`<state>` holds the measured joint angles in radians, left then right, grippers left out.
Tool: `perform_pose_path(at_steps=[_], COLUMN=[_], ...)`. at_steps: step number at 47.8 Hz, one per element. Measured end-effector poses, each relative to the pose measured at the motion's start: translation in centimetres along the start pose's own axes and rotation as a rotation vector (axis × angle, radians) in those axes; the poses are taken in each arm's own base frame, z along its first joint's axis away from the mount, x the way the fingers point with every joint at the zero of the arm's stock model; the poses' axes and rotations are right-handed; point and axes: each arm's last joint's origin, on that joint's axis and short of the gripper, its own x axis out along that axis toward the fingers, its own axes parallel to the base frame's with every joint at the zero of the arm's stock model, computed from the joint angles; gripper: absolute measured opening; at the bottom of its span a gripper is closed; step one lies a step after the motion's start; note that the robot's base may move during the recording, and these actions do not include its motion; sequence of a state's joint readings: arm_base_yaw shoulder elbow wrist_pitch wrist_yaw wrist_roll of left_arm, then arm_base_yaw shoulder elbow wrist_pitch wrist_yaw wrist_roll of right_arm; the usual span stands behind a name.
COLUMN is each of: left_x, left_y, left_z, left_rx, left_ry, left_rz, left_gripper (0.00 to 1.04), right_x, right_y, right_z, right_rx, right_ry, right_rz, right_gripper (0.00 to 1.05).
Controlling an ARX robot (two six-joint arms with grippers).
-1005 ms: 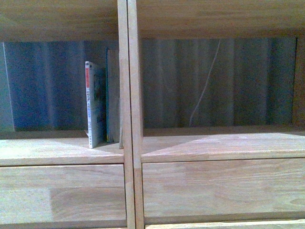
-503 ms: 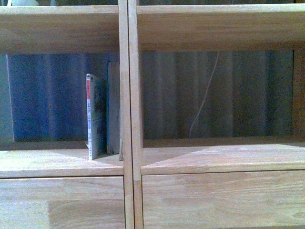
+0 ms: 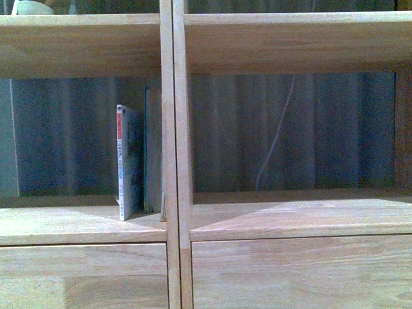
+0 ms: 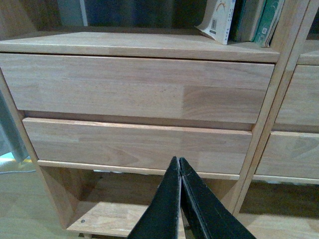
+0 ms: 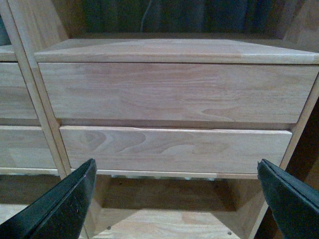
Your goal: Organize books on shelf
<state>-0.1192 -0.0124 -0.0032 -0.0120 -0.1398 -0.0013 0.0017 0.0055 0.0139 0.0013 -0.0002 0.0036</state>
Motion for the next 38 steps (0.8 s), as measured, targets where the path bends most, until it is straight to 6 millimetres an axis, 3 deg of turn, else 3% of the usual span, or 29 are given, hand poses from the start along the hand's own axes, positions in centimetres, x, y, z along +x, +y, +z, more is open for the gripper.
perform_pose_path(at_steps=[26, 38], left_x=[0.05, 0.05], left_y=[0.71, 0.71], left_z=[0.39, 0.39], left_rx=[0.000, -0.001], left_ry=[-0.008, -0.008], left_rz=[-0.023, -0.023], left_gripper=[0.03, 0.50], right_x=[0.00, 0.00], right_y=[0.00, 0.00], right_z=[0.00, 0.00], right_rx=[0.000, 0.000], right_ry=[0.000, 0.000], right_rz=[0.000, 0.000], right_gripper=[0.98, 0.98])
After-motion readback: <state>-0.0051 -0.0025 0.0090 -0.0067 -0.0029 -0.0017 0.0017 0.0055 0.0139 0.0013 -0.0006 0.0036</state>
